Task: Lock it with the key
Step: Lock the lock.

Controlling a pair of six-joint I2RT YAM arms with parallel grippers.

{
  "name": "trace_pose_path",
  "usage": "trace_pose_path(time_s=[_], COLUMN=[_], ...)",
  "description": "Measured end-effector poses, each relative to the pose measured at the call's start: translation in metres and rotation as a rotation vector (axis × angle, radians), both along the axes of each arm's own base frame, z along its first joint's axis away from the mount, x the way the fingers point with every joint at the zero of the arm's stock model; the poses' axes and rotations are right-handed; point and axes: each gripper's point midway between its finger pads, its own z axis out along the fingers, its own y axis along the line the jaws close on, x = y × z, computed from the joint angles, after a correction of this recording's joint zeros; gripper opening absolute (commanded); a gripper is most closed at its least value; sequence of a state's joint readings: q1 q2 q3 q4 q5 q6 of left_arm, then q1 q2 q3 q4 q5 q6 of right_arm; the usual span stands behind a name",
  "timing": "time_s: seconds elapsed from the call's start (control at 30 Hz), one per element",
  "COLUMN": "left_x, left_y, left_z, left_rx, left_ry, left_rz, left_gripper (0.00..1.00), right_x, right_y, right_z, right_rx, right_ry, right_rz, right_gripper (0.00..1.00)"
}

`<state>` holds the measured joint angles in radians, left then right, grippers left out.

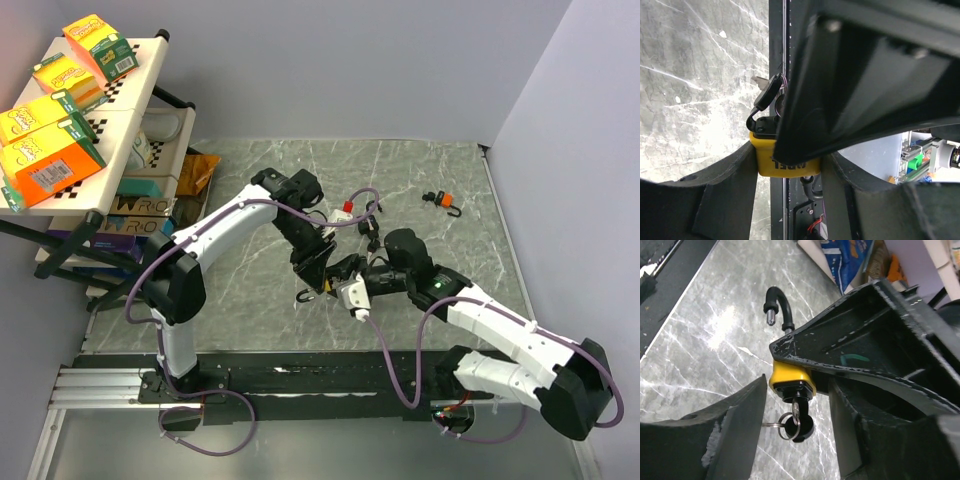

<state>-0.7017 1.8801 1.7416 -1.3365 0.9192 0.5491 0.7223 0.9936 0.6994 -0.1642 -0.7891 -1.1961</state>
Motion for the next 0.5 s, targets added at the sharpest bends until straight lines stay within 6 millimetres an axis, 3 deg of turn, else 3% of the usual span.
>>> trace_pose_path(time_s=[0.17, 0.37, 0.4, 0.5], left_x=[0.0006, 0.0005, 0.0002, -0.0011], left_y=[-0.0002, -0.0001, 0.0002, 0.0022], left_z=[0.0001, 0.0005, 0.0005, 0.0004], left_rx=[-0.005, -0.006, -0.005, 0.004], left_ry=[-0.007, -0.009, -0.007, 0.0], left_rz=[-0.005, -0.007, -0.008, -0.006], left_gripper=[0.17, 0.19, 0.19, 0.23], right_x=[0.0035, 0.0026, 0.0026, 0.0027], right_y=[0.0024, 0.0066, 0.0075, 0.01], right_z=[-0.0106, -0.0102, -0.0101, -0.0097], right_rx=[-0.026, -0.023, -0.022, -0.02], right_ry=[-0.001, -0.028, -0.033, -0.052], right_rz=[0.009, 0.03, 0.034, 0.045], right_gripper=[0.52, 0.44, 0.41, 0.18])
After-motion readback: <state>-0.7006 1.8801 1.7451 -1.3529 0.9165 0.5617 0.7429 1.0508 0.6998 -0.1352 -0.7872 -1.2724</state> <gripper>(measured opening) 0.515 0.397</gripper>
